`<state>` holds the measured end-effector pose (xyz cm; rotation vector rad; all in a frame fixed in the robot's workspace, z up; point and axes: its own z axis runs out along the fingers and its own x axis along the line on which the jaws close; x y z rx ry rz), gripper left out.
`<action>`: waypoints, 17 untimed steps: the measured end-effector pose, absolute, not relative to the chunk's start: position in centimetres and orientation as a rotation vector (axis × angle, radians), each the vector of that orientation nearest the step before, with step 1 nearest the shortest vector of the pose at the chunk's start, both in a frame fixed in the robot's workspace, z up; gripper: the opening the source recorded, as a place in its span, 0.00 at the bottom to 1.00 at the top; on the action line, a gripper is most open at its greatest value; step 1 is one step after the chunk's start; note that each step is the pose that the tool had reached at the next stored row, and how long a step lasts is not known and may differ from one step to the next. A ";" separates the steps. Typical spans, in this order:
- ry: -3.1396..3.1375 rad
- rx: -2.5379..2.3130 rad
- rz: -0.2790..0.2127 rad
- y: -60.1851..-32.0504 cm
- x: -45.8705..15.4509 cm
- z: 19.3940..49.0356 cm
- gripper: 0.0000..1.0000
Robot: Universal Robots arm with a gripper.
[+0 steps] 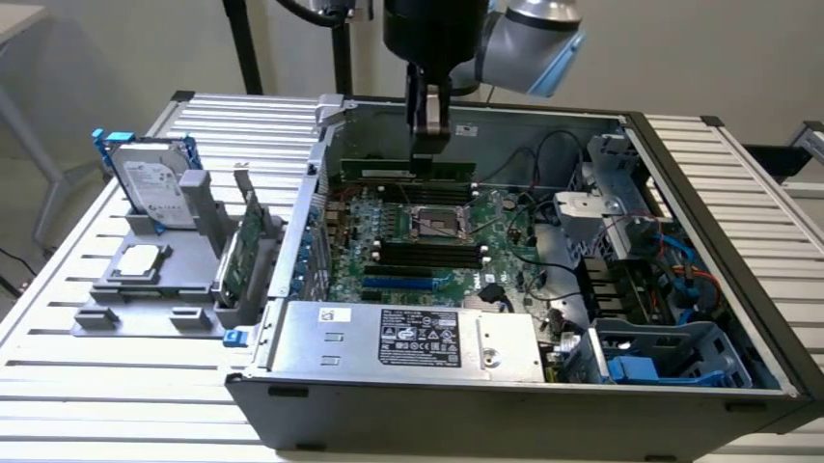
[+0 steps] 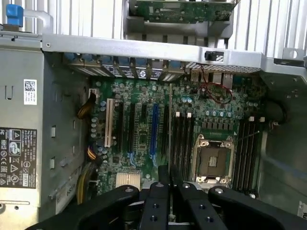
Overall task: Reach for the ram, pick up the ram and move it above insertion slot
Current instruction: 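Pick up the ram and move it above insertion slot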
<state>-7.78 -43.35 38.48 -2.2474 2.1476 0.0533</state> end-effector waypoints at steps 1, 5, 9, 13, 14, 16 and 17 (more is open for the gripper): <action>2.148 -2.247 0.053 -43.1 -7.5 38.4 0.13; 2.148 -2.248 0.053 -41.8 -6.5 38.3 0.13; 2.148 -2.248 0.052 -40.6 -5.8 38.2 0.13; 2.151 -2.246 0.052 -39.7 -5.5 38.1 0.13; 2.154 -2.242 0.052 -39.6 -5.4 38.0 0.13; 2.162 -2.234 0.052 -39.5 -5.2 38.0 0.13; 2.167 -2.229 0.051 -39.4 -5.2 38.0 0.13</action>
